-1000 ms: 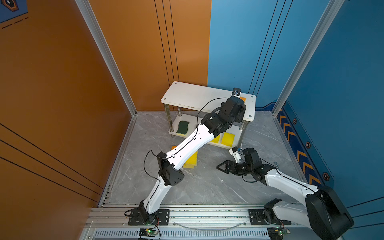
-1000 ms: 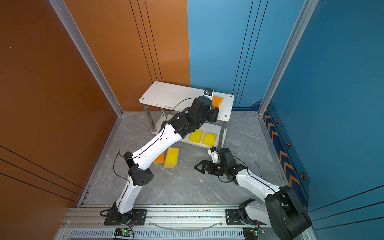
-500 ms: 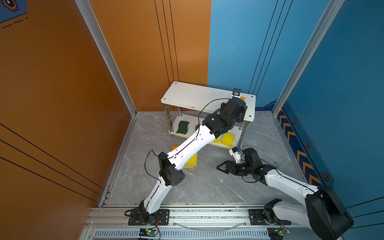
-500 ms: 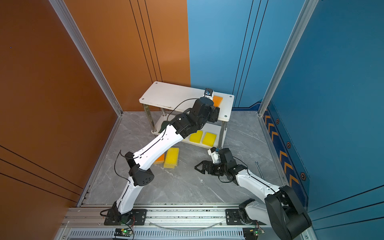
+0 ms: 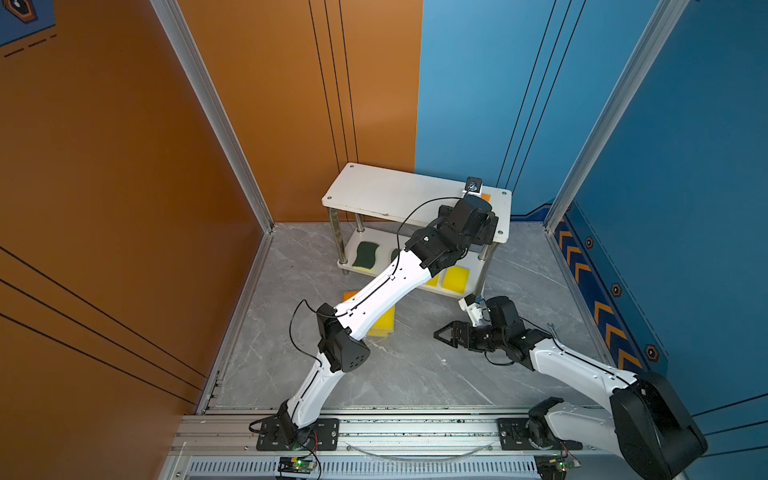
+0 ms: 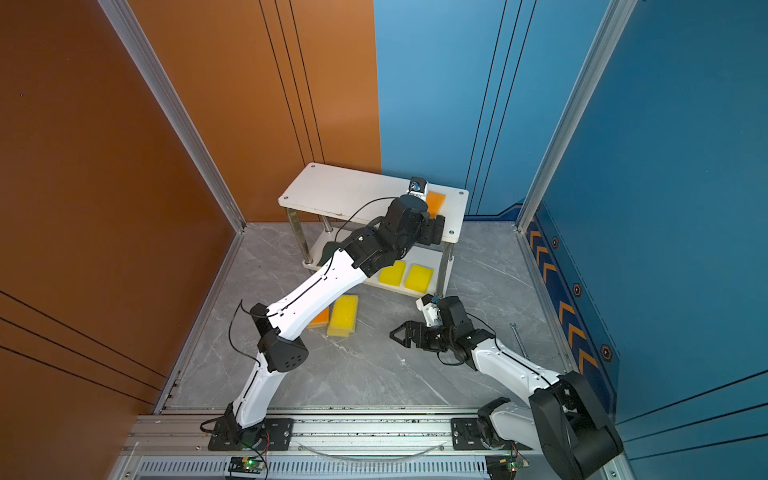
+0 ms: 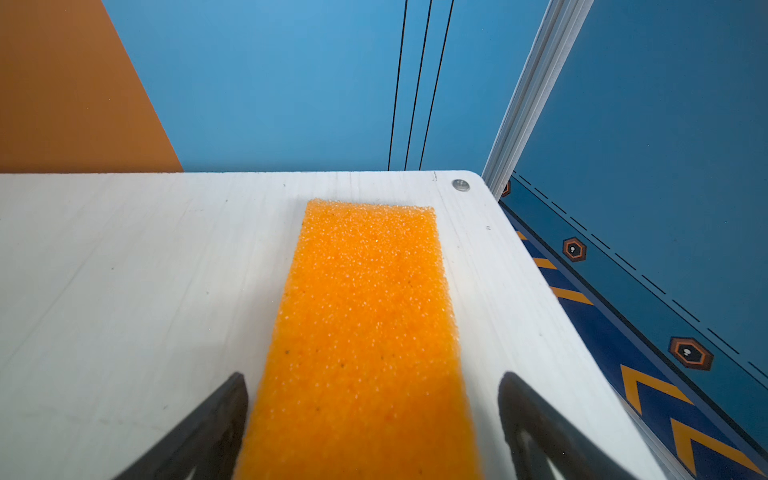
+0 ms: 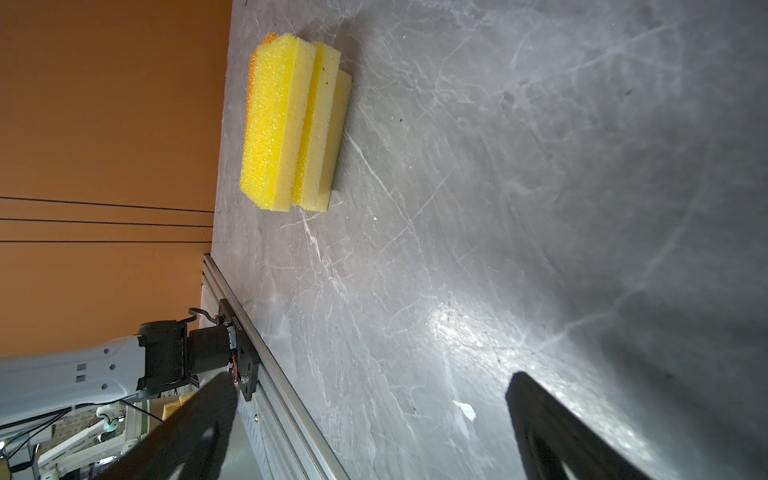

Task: Place and organize the cleaning sponges onto the shelf
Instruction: 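Open the left gripper to release the orange sponge on the top shelf, then withdraw the left gripper from the shelf and lower it over the second orange sponge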

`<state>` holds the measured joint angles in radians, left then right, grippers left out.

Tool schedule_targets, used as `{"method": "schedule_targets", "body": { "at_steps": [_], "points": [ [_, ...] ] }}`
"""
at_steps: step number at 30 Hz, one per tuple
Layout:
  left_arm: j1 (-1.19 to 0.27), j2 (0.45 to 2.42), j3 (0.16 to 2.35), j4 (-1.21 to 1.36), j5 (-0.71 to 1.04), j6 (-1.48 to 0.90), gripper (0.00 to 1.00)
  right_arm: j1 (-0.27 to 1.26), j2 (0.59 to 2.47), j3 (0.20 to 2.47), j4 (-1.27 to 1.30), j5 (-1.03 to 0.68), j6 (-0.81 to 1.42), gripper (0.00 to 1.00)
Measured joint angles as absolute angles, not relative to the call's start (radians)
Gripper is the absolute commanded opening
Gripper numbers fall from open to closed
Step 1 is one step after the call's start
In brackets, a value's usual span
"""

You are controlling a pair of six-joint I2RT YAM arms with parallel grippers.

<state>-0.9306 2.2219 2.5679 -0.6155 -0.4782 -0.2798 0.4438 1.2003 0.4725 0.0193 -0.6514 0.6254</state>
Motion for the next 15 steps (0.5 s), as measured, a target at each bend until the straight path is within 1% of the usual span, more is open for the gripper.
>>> {"method": "schedule_targets", "body": {
  "at_steps": [6,15],
  "points": [
    [-0.931,2.206,2.545,-0.609,-0.462,-0.276,0.97,0.444,1.200,0.469,0.019,-0.651,0.625,1.00],
    [-0.931,2.101,2.457,-0.597,-0.442,-0.257,0.98,0.444,1.200,0.468,0.027,-0.654,0.626,1.00]
  ]
}}
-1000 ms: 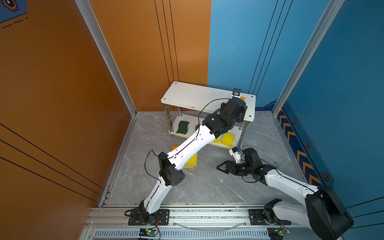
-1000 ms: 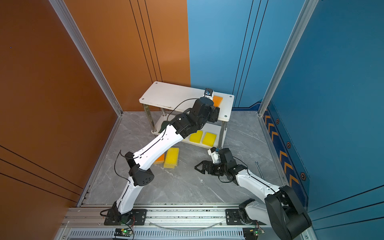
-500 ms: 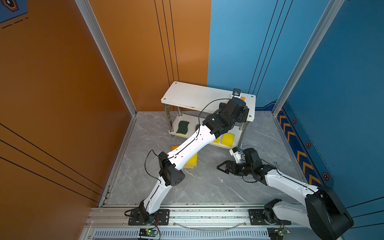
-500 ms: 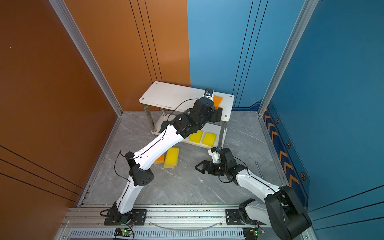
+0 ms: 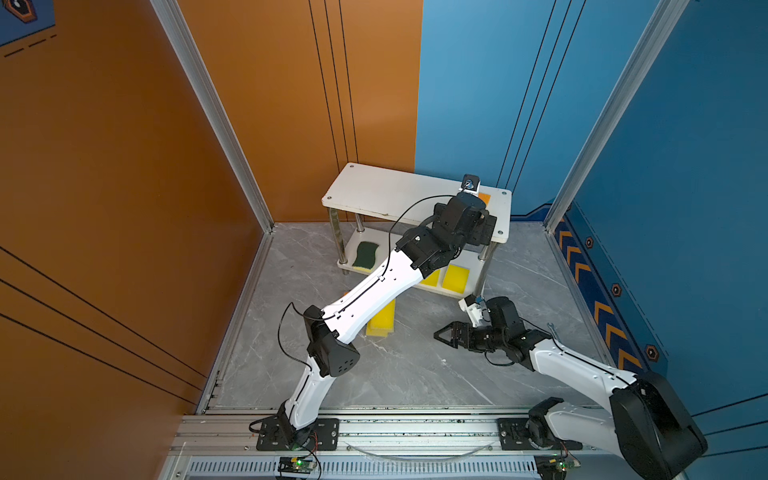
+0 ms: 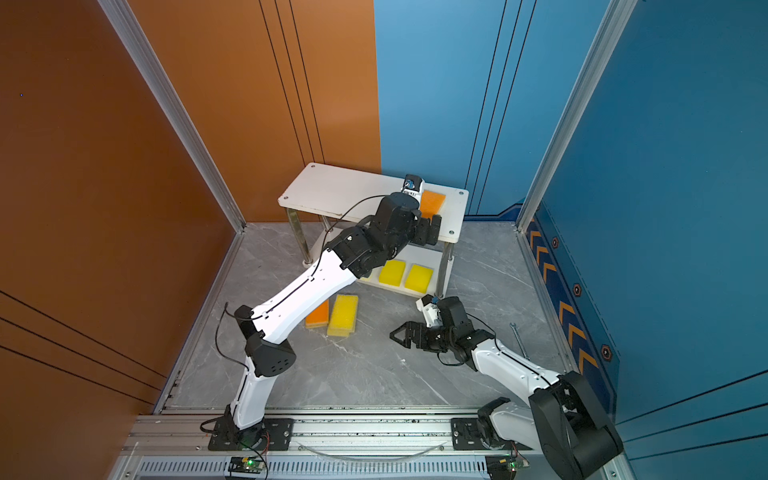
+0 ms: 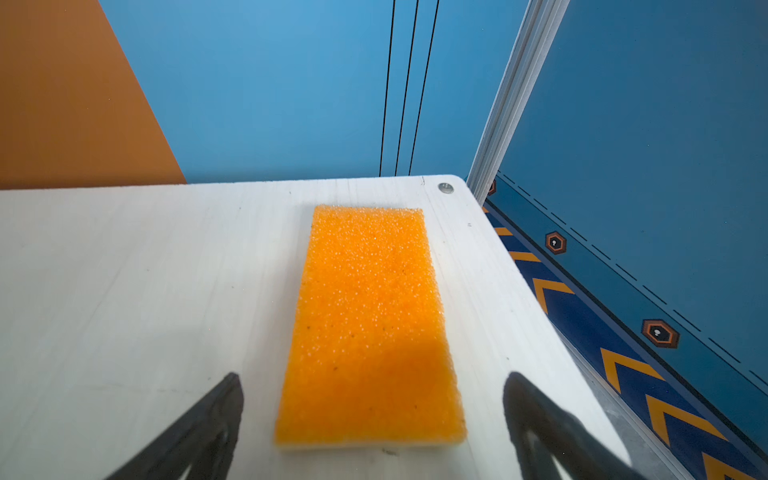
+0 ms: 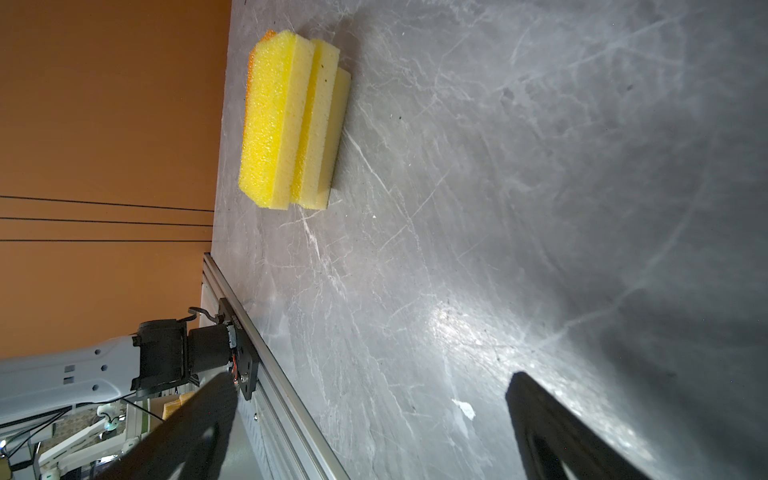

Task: Place and organize the cleaning sponges onto the shelf
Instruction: 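Withdraw the left gripper from the shelf and lower it over the second orange sponge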

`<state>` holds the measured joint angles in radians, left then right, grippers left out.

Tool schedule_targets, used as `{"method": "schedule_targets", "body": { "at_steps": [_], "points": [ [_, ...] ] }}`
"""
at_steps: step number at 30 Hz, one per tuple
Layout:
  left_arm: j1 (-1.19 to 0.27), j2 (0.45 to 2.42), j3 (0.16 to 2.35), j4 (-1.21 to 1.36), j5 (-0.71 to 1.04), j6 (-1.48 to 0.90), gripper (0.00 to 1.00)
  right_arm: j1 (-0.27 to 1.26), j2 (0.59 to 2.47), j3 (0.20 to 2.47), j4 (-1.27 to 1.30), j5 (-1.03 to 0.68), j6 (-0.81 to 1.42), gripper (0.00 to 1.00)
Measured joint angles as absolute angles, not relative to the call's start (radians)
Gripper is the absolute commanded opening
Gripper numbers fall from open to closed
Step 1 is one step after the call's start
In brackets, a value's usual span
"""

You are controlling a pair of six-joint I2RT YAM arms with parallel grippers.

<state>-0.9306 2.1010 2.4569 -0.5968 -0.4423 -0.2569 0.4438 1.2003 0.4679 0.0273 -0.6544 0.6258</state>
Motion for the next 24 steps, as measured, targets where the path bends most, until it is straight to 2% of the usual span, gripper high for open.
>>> {"method": "schedule_targets", "body": {
  "at_steps": [13,24],
  "points": [
    [-0.931,1.966,2.317,-0.580,-0.443,-0.228,0.98,0.444,1.200,0.468,0.046,-0.666,0.634,1.00],
    [-0.923,1.627,1.786,-0.486,-0.530,-0.213,0.98,0.446,1.170,0.488,0.044,-0.679,0.655,1.00]
  ]
}}
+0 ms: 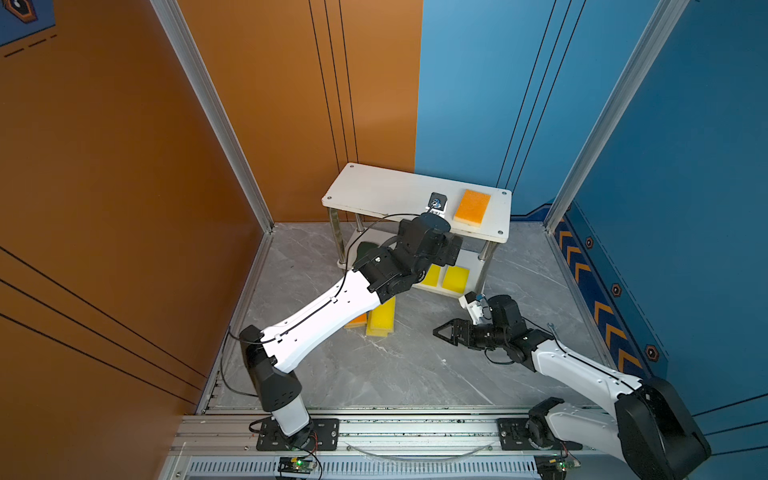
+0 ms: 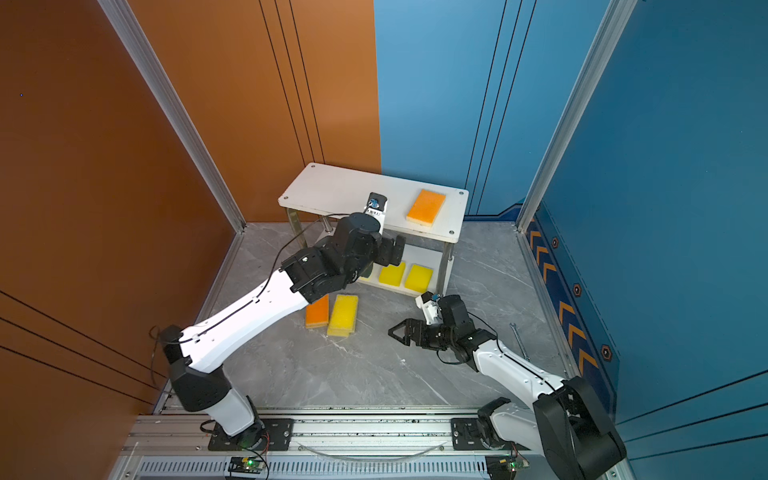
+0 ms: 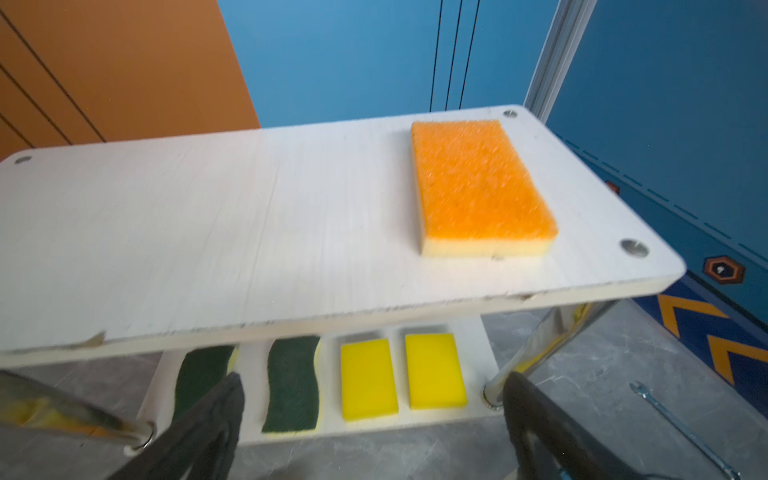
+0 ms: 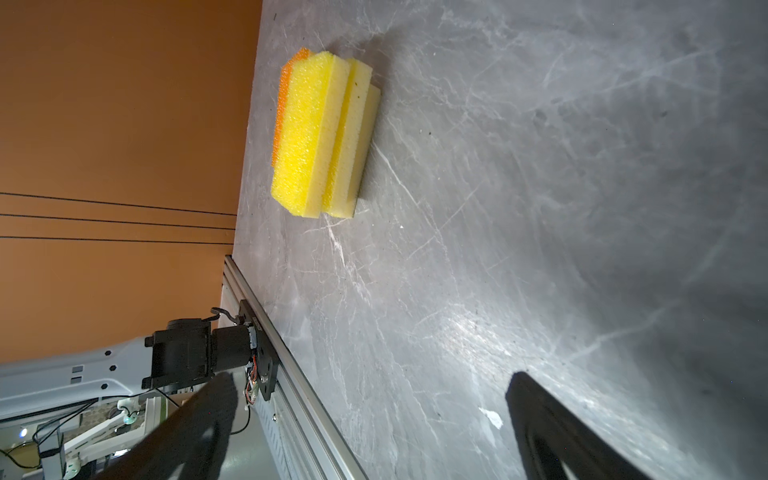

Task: Place and organize the cleaning sponges onto the shelf
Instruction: 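Withdraw the left gripper from the shelf and lower it over the second orange sponge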

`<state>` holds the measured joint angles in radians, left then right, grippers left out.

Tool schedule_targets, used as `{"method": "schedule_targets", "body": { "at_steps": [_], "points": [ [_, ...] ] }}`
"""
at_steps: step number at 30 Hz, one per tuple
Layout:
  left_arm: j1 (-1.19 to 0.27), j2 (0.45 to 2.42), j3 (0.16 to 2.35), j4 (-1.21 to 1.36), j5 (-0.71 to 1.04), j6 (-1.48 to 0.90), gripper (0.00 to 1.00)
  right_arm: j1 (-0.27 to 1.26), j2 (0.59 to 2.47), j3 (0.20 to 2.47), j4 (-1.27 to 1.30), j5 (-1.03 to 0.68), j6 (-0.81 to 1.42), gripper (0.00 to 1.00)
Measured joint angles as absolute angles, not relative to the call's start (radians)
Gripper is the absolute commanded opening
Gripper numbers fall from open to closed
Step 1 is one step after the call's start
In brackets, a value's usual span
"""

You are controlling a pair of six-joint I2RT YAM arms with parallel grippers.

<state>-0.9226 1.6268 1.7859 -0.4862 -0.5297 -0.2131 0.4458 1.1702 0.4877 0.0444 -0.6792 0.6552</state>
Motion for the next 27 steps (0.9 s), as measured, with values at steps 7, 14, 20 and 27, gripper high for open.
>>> {"method": "schedule_targets", "body": {
  "at_steps": [7,14,20,27],
  "points": [
    [-0.852,1.402,1.471,-0.473,-0.572,-0.329,0.98,0.456,1.168,0.523,0.044,-0.678,0.656,1.00],
    [-0.717,1.256,1.259,-0.572,-0.597,-0.538,0.97,0.476,1.179,0.544,0.044,-0.677,0.661,1.00],
    [-0.632,1.261,1.152,-0.663,-0.555,-0.665,0.98,0.501,1.243,0.561,0.046,-0.665,0.682,1.00],
    [-0.604,1.304,1.073,-0.687,-0.511,-0.732,0.98,0.536,1.331,0.598,0.070,-0.654,0.690,1.00]
  ]
}}
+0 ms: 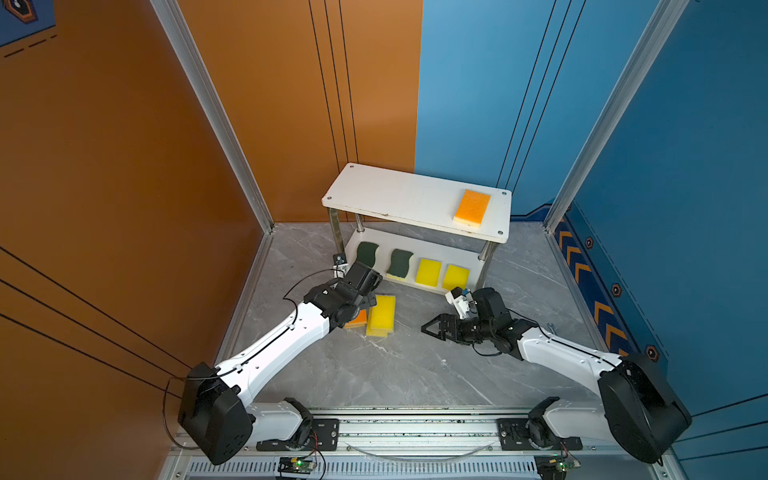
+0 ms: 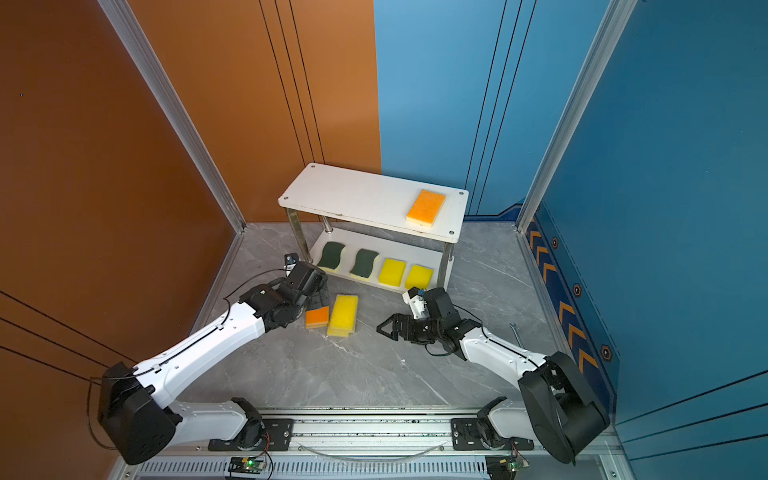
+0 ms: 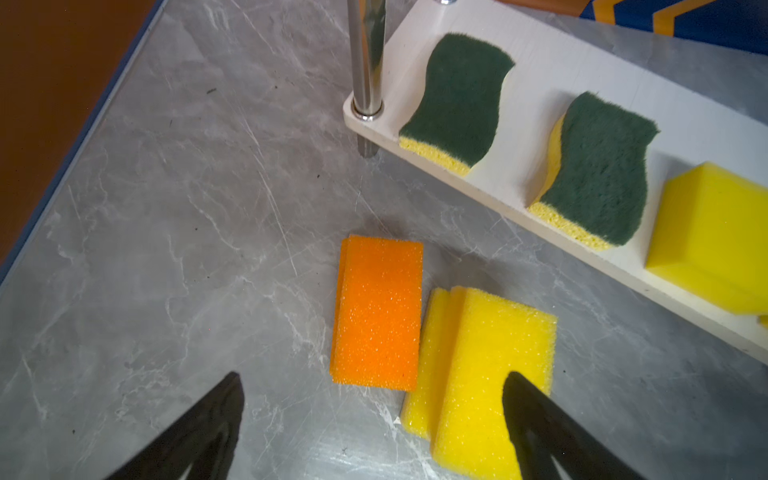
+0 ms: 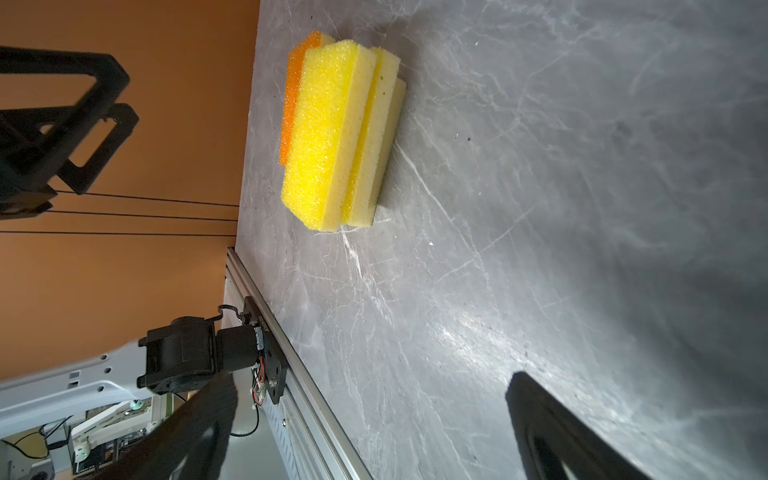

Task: Place and organize the cleaning sponges onto the shelf
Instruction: 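Withdraw the left gripper from the shelf and lower it over the second orange sponge, then close the left gripper on the orange sponge beside the yellow stack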

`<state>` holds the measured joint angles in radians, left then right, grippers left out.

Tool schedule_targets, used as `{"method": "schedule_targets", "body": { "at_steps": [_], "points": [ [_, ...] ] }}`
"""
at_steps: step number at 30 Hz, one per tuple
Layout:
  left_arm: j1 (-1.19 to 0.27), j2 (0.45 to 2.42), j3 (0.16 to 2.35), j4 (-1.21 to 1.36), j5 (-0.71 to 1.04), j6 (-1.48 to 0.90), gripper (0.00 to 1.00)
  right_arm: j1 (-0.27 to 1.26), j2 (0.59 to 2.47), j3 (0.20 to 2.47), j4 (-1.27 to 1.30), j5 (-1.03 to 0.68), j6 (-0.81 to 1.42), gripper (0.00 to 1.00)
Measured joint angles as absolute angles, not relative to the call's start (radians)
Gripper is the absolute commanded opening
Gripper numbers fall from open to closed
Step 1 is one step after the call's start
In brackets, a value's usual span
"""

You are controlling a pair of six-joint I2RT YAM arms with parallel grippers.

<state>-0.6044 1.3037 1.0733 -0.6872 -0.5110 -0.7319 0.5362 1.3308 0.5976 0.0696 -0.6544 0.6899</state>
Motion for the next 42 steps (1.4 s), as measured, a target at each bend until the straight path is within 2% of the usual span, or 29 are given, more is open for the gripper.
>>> {"method": "schedule_targets", "body": {
  "at_steps": [12,21,42],
  "points": [
    [-0.536,1.351,0.969,-0.624,-0.390,-0.743,0.98,0.571,1.472,0.640,0.158,-0.654,0.725,1.00],
    [-0.535,1.432,0.957,-0.556,-0.327,-0.743,1.00,0.571,1.478,0.649,0.169,-0.654,0.727,1.00],
    [-0.521,1.504,0.930,-0.476,-0.279,-0.742,0.96,0.571,1.517,0.652,0.203,-0.660,0.734,1.00]
  ]
}}
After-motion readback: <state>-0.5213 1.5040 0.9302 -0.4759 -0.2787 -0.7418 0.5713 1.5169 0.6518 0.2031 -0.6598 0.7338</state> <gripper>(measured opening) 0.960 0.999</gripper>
